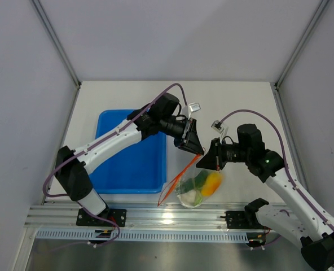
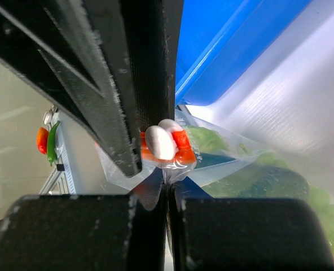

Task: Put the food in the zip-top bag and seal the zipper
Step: Zip the zipper food storage bag at the center of the board.

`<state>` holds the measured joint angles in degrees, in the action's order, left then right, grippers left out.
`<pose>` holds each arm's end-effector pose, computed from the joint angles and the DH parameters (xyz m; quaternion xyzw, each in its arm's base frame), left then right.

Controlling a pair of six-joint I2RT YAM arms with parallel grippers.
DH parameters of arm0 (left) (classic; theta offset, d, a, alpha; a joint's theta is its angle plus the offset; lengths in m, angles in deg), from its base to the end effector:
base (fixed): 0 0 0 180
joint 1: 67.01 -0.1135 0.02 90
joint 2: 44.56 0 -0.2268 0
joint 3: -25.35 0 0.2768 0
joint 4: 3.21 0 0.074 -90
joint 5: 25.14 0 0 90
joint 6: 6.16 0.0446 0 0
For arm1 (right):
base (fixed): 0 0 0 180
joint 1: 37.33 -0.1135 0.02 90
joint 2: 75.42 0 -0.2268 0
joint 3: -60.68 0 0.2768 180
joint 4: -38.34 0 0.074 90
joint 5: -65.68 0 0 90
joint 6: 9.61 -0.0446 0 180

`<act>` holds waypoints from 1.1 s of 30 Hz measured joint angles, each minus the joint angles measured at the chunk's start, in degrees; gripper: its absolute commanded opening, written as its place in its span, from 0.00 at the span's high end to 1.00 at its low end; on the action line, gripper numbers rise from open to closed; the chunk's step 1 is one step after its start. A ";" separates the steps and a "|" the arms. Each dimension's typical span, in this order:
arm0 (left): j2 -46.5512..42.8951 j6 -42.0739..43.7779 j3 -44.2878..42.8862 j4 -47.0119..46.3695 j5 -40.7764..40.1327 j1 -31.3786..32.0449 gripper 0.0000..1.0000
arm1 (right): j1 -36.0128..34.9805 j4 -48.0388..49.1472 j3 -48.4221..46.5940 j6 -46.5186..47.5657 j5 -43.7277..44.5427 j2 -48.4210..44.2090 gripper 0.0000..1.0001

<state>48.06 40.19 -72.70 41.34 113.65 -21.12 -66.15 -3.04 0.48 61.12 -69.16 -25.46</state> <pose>0.2447 -0.3006 0.3010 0.1935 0.8188 -0.5403 0.0151 0.1924 0.1417 0.2817 -0.2538 0.7867 0.4884 0.2795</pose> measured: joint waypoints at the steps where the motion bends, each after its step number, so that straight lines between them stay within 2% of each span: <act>1: -0.04 -0.13 0.37 -0.26 0.00 -0.09 0.77 | 0.07 -0.02 0.00 0.02 -0.02 0.13 1.00; 18: -0.92 -2.08 1.31 -3.23 -0.42 -1.90 0.82 | 0.20 -0.46 -0.02 1.11 -2.27 1.25 1.00; 25: -0.92 -2.40 1.42 -3.26 -0.42 -1.90 0.75 | 0.20 -0.48 -0.02 1.09 -2.51 1.27 1.00; 26: -0.92 -2.40 1.44 -3.21 -0.42 -1.90 0.67 | 0.20 -0.46 -0.02 1.07 -2.54 1.27 1.00; 29: -0.92 -2.40 1.44 -3.15 -0.44 -1.90 0.61 | 0.20 -0.44 -0.02 1.05 -2.56 1.27 1.00; 31: -0.92 -2.40 1.44 -2.91 -0.55 -1.90 0.61 | 0.20 -0.46 -0.02 1.03 -2.56 1.29 1.00; 33: -0.92 -2.38 1.44 -2.34 -0.63 -1.88 0.65 | 0.20 -0.44 -0.02 1.01 -2.56 1.33 1.00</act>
<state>47.14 37.80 -71.26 39.00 113.02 -23.00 -65.95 -3.47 0.46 62.13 -71.72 -24.13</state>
